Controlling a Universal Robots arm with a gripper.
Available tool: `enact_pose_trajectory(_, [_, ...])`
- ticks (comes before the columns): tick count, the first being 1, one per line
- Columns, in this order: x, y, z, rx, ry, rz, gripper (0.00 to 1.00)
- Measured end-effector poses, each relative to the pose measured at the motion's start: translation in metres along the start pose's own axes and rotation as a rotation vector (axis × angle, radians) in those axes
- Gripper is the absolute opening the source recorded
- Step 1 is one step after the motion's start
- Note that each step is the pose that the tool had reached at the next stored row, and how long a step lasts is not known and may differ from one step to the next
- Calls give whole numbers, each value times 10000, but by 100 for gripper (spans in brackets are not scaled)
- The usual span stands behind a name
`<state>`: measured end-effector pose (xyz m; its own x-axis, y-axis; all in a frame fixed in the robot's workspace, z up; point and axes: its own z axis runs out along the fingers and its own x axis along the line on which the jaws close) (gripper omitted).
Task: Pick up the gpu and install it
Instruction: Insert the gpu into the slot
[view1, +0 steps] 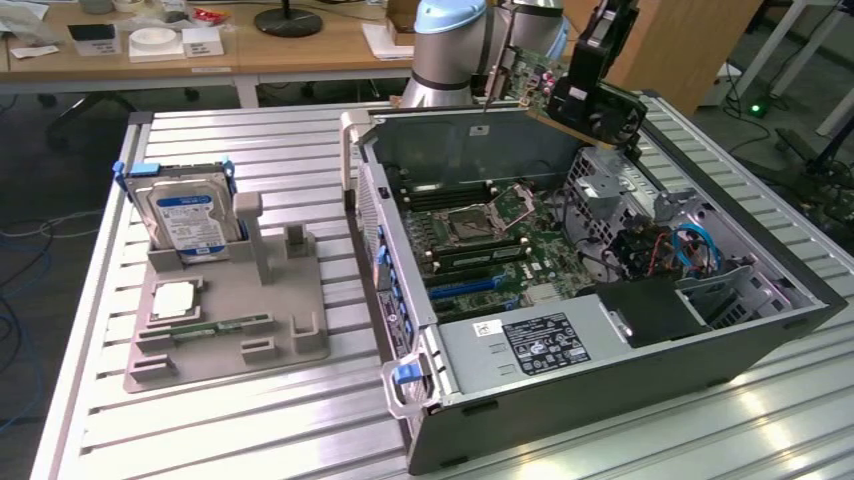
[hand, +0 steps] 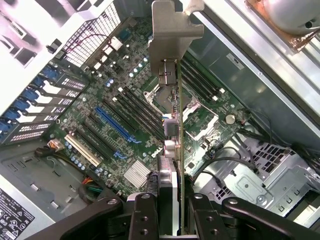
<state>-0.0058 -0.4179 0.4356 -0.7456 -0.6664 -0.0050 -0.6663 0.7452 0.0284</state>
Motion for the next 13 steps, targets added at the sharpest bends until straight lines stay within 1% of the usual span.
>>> enact_pose_trajectory(13, [0,0,0,-1,4,-132,28])
